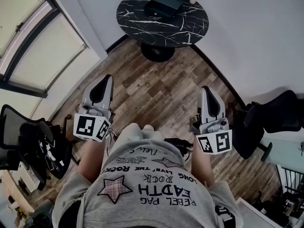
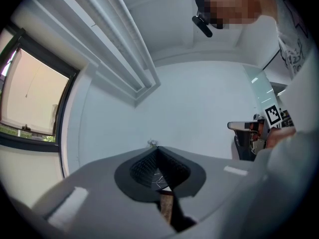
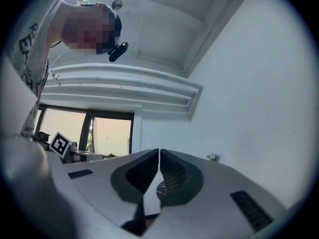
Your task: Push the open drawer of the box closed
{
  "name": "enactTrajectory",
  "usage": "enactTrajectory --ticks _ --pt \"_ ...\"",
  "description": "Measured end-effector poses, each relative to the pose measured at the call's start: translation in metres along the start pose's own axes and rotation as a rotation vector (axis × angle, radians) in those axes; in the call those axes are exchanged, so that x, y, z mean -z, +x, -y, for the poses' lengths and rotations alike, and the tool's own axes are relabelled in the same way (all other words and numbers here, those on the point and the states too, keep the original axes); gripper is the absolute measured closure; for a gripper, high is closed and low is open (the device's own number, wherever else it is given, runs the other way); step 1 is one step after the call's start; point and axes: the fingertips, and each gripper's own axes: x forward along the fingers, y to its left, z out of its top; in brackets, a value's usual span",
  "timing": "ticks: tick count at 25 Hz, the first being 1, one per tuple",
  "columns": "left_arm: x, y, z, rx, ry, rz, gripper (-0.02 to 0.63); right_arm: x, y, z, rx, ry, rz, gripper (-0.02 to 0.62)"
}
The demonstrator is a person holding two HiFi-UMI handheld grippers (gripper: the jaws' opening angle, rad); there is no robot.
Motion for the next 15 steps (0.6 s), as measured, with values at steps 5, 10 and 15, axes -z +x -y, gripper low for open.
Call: enactTrajectory --ticks 5,10,15 --pt "0.011 0.024 0.004 -0.003 -0.015 -0.029 0.597 0.007 0.012 0.019 0.004 0.022 -0.019 0.578" --pt "0.015 0.054 -0.003 0.015 -0.029 -0.057 0.597 0.010 0.037 0.032 -0.003 0.021 -0.021 0.578" --pt "0.019 0.095 -0.023 0.019 -0.041 -0.042 0.597 0.014 0.070 0.049 0.000 0.013 -0.015 0.578"
